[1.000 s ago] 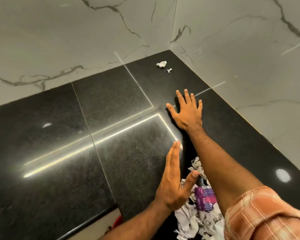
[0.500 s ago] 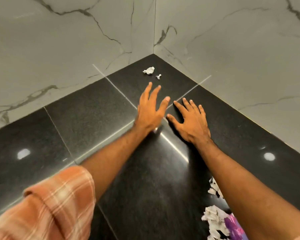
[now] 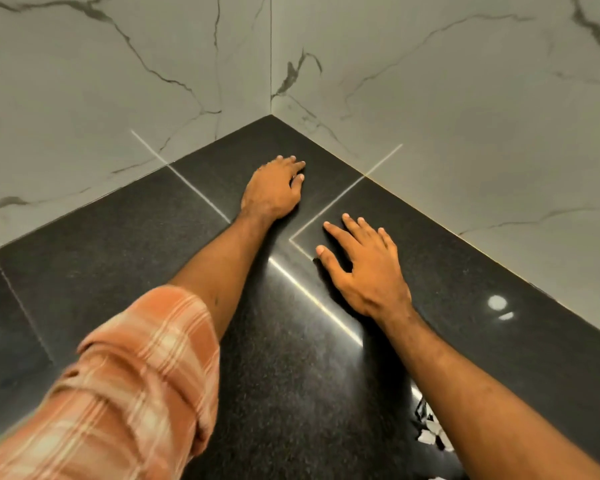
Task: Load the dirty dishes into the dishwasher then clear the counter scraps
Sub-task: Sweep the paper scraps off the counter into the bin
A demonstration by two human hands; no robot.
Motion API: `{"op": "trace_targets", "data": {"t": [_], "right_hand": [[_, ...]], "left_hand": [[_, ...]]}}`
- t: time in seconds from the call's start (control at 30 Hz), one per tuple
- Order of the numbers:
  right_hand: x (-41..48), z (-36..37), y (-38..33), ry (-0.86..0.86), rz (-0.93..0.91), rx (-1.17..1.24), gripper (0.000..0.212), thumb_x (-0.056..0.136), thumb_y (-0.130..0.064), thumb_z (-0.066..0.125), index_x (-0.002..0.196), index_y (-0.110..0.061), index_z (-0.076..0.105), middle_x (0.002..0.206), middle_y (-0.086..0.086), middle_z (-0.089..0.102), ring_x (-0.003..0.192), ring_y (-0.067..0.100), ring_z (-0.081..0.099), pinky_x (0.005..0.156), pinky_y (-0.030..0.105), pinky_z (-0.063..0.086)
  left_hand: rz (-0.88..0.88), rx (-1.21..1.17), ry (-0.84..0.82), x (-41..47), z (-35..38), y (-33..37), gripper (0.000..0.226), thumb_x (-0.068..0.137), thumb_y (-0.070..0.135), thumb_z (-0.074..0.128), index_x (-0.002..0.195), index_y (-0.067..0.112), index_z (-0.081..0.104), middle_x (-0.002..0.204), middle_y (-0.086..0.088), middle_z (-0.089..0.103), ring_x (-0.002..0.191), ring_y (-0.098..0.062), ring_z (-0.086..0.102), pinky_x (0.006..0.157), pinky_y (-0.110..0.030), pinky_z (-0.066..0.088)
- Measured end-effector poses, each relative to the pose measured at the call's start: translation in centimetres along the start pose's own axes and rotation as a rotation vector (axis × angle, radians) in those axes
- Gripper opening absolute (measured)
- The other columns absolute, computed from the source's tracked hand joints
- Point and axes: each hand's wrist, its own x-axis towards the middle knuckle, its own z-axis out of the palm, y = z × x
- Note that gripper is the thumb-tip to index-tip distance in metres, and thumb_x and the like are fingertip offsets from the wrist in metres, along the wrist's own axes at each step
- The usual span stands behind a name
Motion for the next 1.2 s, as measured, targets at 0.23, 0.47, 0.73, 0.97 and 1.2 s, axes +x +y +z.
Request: {"op": "trace_targets", "data": {"t": [0.23, 0.47, 0.73, 0.97, 1.2], "right_hand": [[0.3, -0.4, -0.5, 0.063, 0.055, 0.195, 0.039, 0.109, -0.045, 0.031, 0.135, -0.03, 0.056, 0.15, -0.006, 0.053, 0.146, 0.009, 0.037, 0.127, 0.049, 0.018], [0.2, -0.6, -0.2, 0.042, 0.068, 0.179, 0.046, 0.11, -0.044, 0.024, 0.14, -0.03, 0.058, 0.153, -0.007, 0.051, 0.148, 0.01, 0.036, 0.127, 0.045, 0.015], [-0.1, -0.8, -0.1, 0.02, 0.057, 0.193, 0.052, 0.11, -0.046, 0.023, 0.145, -0.026, 0.056, 0.156, -0.006, 0.05, 0.15, 0.015, 0.035, 0.128, 0.047, 0.015], [-3.8, -1.7, -0.2, -0.115, 0.0, 0.246, 0.052, 0.109, -0.039, 0.025, 0.149, -0.025, 0.055, 0.16, -0.003, 0.045, 0.153, 0.014, 0.031, 0.128, 0.044, 0.01], [-15.1, -5.1, 0.5, -0.346, -0.085, 0.243, 0.049, 0.112, -0.031, 0.032, 0.16, -0.019, 0.036, 0.169, 0.0, 0.026, 0.158, 0.014, 0.017, 0.129, 0.039, 0.006]], "left_hand": [[0.203, -0.123, -0.052, -8.5, 0.0, 2.3, 0.04, 0.105, 0.019, 0.045, 0.142, 0.022, 0.056, 0.148, -0.002, 0.055, 0.143, -0.025, 0.043, 0.118, -0.042, 0.035], [0.088, -0.104, -0.016, -19.3, 0.9, 7.9, 0.043, 0.103, 0.023, 0.042, 0.145, 0.022, 0.05, 0.154, 0.001, 0.048, 0.145, -0.023, 0.039, 0.122, -0.038, 0.029], [-0.01, -0.1, 0.02, -32.5, 1.4, 16.1, 0.046, 0.106, 0.032, 0.034, 0.151, 0.029, 0.044, 0.16, 0.012, 0.037, 0.151, -0.008, 0.024, 0.125, -0.03, 0.018], [-0.042, -0.307, 0.088, -31.4, 1.4, 14.9, 0.037, 0.097, 0.022, 0.051, 0.132, 0.025, 0.065, 0.14, 0.009, 0.061, 0.139, -0.004, 0.045, 0.118, -0.036, 0.035], [-0.124, -0.419, 0.161, -33.0, 0.3, 16.0, 0.037, 0.086, 0.01, 0.051, 0.116, 0.018, 0.072, 0.127, 0.003, 0.07, 0.126, -0.012, 0.058, 0.111, -0.04, 0.045]]}}
